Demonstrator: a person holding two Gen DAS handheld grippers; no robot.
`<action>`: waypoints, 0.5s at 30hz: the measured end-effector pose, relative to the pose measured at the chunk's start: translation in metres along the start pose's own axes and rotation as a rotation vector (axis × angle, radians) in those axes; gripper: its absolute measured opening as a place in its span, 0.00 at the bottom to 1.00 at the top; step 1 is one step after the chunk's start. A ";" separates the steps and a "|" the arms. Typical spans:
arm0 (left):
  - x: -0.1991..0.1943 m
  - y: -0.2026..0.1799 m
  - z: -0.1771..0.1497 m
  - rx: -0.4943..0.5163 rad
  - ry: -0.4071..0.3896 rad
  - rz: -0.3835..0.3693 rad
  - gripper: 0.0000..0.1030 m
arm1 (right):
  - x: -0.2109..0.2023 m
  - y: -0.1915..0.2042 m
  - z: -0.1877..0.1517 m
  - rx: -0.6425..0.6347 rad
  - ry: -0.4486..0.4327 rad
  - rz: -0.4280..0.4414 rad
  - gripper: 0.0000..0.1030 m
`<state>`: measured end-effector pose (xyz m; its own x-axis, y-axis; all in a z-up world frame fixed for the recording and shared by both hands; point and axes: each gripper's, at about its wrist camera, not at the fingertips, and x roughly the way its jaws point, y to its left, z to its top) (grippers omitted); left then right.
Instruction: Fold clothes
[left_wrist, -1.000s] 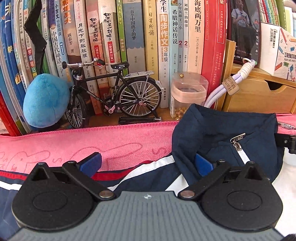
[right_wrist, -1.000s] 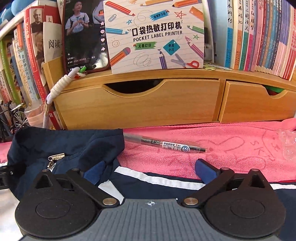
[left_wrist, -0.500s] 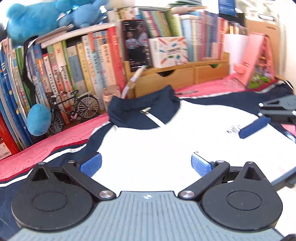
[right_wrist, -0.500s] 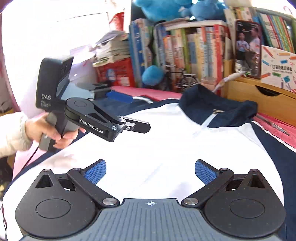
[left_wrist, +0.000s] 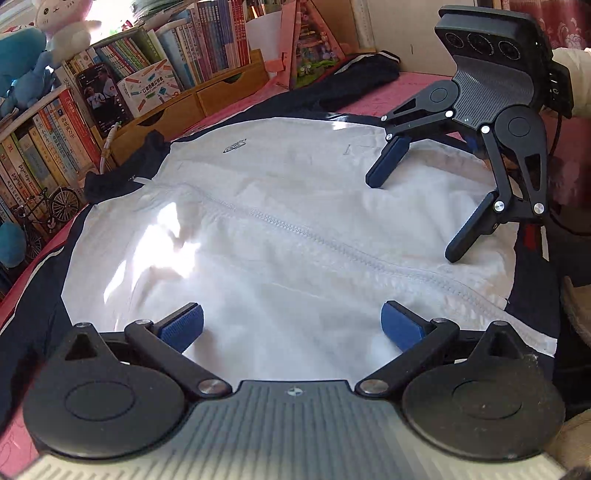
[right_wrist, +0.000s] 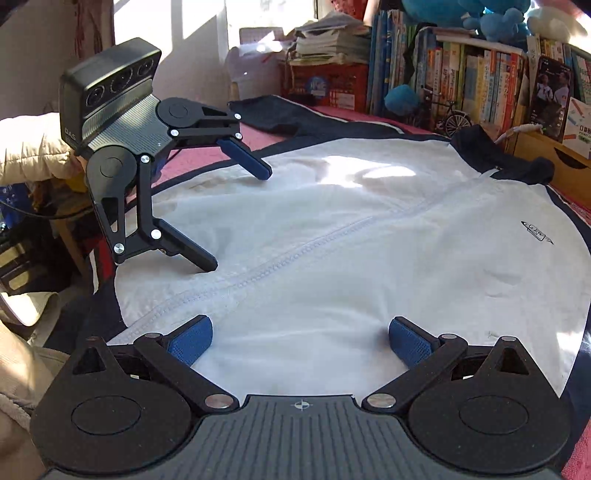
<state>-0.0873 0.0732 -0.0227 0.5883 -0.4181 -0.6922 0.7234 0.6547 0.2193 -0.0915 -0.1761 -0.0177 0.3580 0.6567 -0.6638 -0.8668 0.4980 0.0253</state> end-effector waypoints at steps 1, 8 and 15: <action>-0.005 -0.003 -0.005 -0.014 0.000 0.000 1.00 | -0.006 0.004 -0.006 -0.002 -0.008 -0.009 1.00; -0.040 -0.014 -0.037 -0.171 -0.006 0.045 1.00 | -0.041 0.023 -0.047 -0.029 -0.018 -0.124 1.00; -0.066 -0.045 -0.067 -0.196 0.013 0.164 1.00 | -0.047 0.070 -0.077 -0.241 0.101 -0.315 1.00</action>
<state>-0.1830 0.1132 -0.0333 0.6866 -0.2889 -0.6671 0.5339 0.8232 0.1930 -0.1957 -0.2162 -0.0425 0.5938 0.4282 -0.6812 -0.7808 0.5112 -0.3592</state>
